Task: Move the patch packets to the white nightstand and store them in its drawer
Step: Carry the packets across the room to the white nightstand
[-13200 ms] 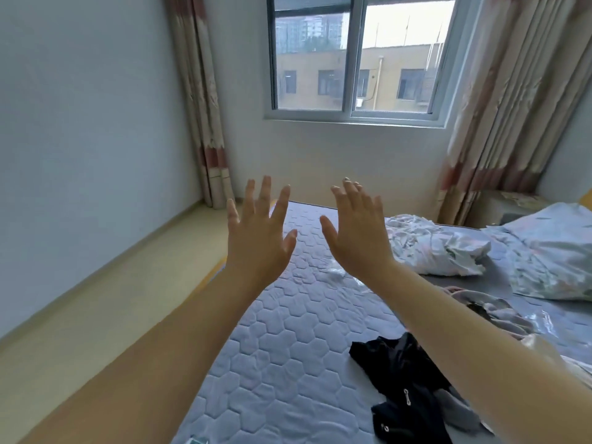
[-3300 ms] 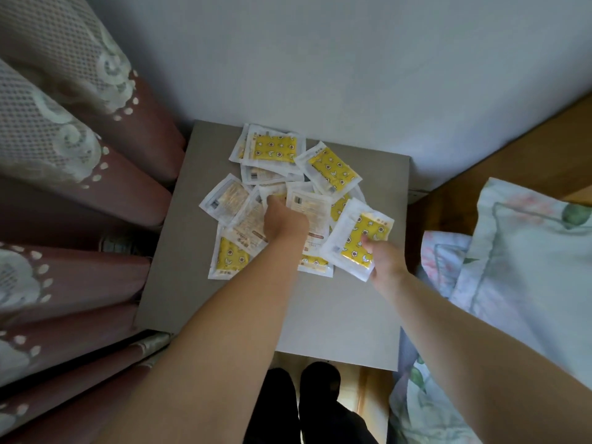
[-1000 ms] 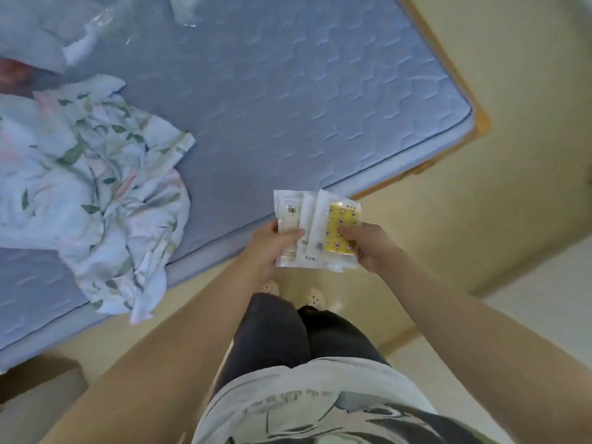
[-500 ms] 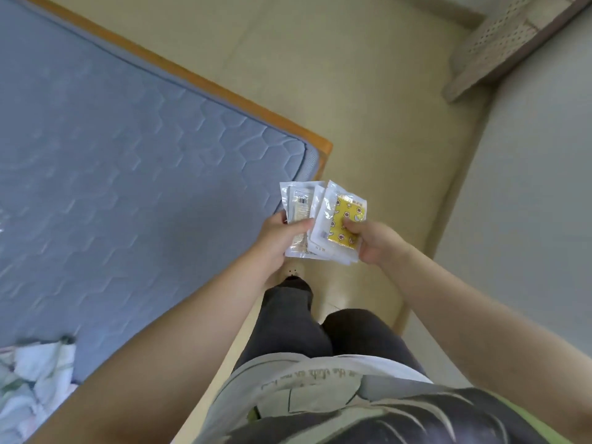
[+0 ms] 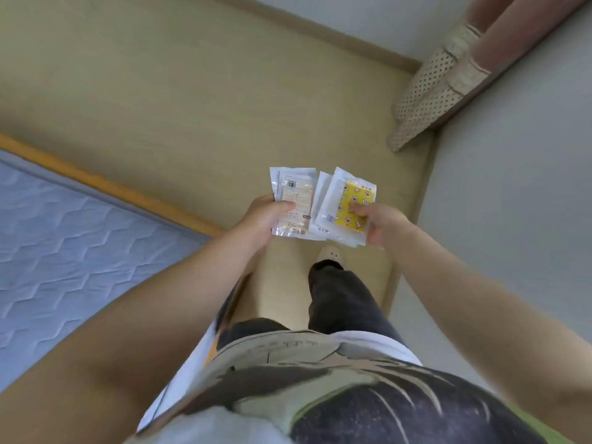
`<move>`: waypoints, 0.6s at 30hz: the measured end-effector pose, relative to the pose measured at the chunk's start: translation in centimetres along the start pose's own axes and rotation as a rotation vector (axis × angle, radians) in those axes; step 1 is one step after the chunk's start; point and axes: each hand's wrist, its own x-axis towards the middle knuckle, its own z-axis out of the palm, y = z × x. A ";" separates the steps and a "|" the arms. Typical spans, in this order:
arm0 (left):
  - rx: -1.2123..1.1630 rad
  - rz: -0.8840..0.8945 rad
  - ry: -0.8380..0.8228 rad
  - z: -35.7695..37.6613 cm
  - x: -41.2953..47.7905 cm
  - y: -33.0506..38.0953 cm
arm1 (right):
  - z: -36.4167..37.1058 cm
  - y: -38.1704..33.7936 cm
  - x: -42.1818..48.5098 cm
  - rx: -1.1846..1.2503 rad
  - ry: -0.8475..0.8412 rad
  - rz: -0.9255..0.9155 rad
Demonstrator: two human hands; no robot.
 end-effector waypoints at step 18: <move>-0.510 0.026 0.207 -9.3 18.1 24.2 | 25.0 -30.9 12.9 -0.438 -0.167 -0.033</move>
